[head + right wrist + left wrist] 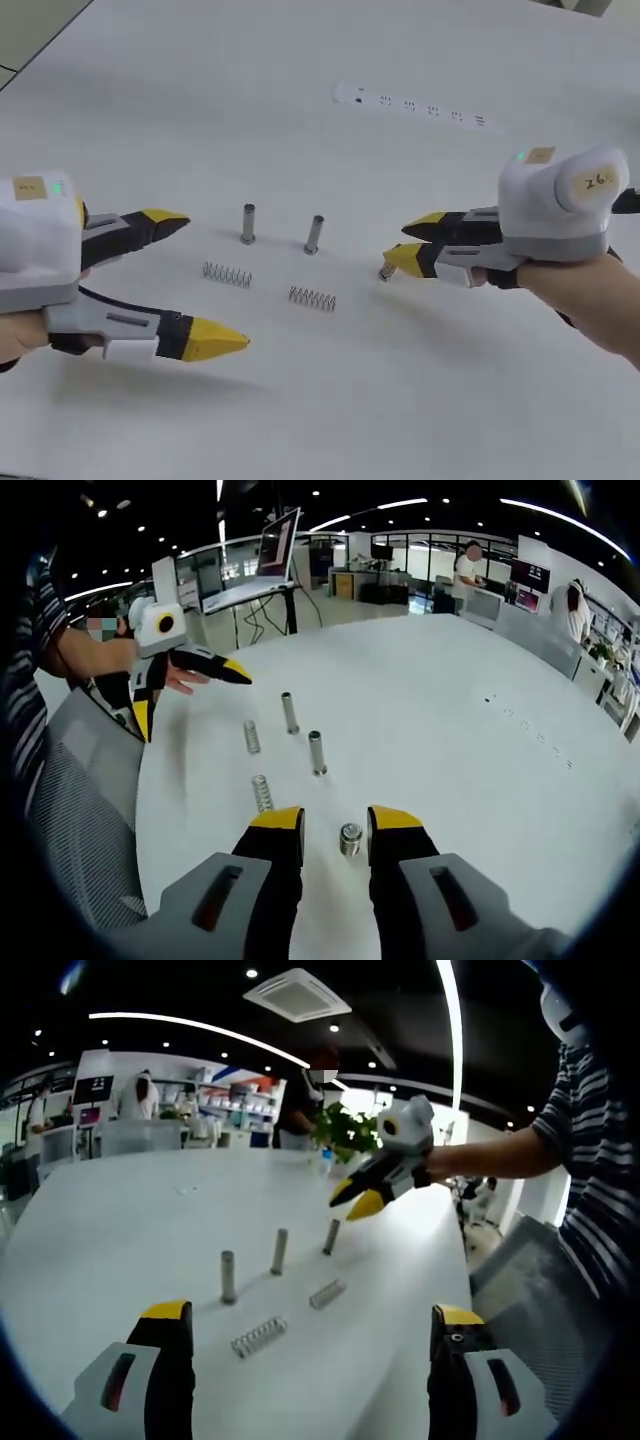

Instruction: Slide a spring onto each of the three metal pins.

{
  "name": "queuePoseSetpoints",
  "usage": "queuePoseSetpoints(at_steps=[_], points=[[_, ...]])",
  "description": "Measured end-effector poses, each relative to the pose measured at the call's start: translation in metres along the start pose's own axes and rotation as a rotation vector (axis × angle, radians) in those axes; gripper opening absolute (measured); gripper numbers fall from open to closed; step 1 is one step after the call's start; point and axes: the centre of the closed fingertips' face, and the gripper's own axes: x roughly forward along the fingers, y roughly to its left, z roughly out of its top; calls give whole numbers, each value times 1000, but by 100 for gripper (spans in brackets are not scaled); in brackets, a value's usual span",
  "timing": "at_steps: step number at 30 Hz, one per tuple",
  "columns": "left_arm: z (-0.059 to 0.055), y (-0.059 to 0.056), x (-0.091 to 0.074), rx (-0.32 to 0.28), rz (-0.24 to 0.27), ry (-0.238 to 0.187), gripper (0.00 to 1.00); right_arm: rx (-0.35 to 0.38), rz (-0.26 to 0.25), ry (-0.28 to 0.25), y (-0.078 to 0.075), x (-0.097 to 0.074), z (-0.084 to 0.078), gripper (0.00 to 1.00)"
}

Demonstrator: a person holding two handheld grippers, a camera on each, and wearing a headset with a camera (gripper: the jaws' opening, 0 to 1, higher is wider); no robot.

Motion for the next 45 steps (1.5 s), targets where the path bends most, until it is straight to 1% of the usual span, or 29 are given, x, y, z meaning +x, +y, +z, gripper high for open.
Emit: queuePoseSetpoints(at_steps=[9, 20, 23, 25, 27, 29, 32, 35, 37, 40, 45], points=[[-1, -1, -2, -1, -4, 3, 97, -28, 26, -18, 13, -2, 13, 23], [-5, 0, -6, 5, -10, 21, 98, -103, 79, 0, 30, 4, 24, 23], [-4, 1, -7, 4, -8, 20, 98, -129, 92, 15, 34, 8, 24, 22], [-4, 1, -8, 5, -8, 20, 98, -156, 106, 39, 37, 10, 23, 22], [-4, 1, -8, 6, -8, 18, 98, -217, 105, 76, 38, 13, 19, 22], [-3, 1, -8, 7, -7, 16, 98, -228, 122, 87, 44, 16, 20, 22], [-4, 1, -9, 10, -7, 20, 98, -250, 140, 100, 49, 21, 20, 22], [-4, 0, -9, 15, -8, 21, 98, -308, 149, 134, 53, 26, 19, 22], [-4, -1, -9, 20, -9, 24, 98, -331, 158, 144, 56, 30, 19, 22], [-4, -1, -10, 23, -8, 21, 98, -344, 172, 151, 62, 34, 19, 21], [-3, -1, -11, 27, -5, 17, 98, -385, 192, 176, 71, 41, 15, 21]])
